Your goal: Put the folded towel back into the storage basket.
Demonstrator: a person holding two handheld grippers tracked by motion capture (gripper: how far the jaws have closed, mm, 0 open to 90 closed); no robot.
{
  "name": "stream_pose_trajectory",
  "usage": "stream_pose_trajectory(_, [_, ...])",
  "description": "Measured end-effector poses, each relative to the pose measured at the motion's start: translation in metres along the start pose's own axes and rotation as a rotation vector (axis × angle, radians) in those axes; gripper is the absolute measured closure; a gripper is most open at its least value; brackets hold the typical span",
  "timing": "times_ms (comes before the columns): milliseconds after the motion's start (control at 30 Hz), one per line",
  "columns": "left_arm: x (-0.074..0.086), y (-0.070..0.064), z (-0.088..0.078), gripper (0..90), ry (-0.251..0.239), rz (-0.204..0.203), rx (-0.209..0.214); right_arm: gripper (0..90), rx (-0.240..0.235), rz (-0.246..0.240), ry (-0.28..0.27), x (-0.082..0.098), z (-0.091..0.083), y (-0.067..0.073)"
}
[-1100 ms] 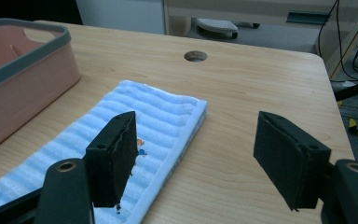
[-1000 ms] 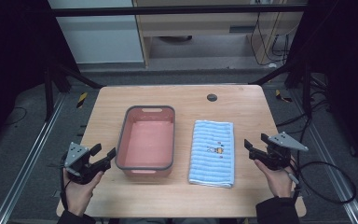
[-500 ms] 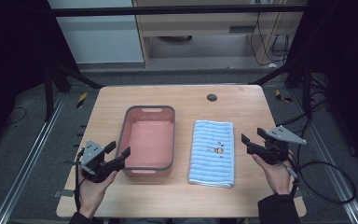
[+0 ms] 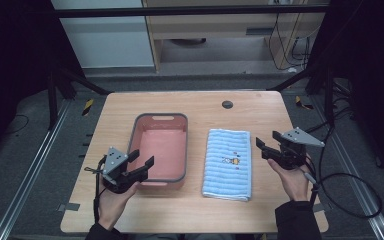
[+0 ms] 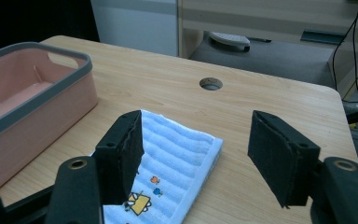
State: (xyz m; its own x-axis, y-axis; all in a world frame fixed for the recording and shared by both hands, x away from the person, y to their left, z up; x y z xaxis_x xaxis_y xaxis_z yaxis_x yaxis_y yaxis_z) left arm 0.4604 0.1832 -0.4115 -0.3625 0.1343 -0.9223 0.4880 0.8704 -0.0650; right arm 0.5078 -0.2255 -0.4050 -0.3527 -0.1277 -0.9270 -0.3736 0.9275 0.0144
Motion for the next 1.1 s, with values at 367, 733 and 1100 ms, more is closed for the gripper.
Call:
stream_pose_trajectory(367, [-0.007, -0.028, 0.015, 42.7, 0.002, 0.028, 0.051, 31.9, 0.011, 0.017, 0.014, -0.001, 0.009, -0.005])
stream_pose_trajectory(733, [-0.007, -0.056, 0.033, 45.7, 0.021, 0.062, 0.103, 36.8, 0.013, 0.023, 0.021, -0.003, 0.021, -0.007])
stream_pose_trajectory(1100, [-0.006, -0.086, 0.053, 48.0, 0.042, 0.087, 0.152, 38.9, 0.021, 0.026, 0.024, -0.004, 0.034, -0.012])
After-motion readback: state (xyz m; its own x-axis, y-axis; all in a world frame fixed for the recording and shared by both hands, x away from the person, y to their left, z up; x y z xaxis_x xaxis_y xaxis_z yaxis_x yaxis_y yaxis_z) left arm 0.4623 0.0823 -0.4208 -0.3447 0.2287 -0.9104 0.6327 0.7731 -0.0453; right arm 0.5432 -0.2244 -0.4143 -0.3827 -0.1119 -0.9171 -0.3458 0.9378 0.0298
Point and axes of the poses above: each handheld gripper's, and its own axes: z roughly forward along the jaws, x roughly out of its underside, y roughly to its left, the point moved 5 cm from there along z, roughly forward along the jaws
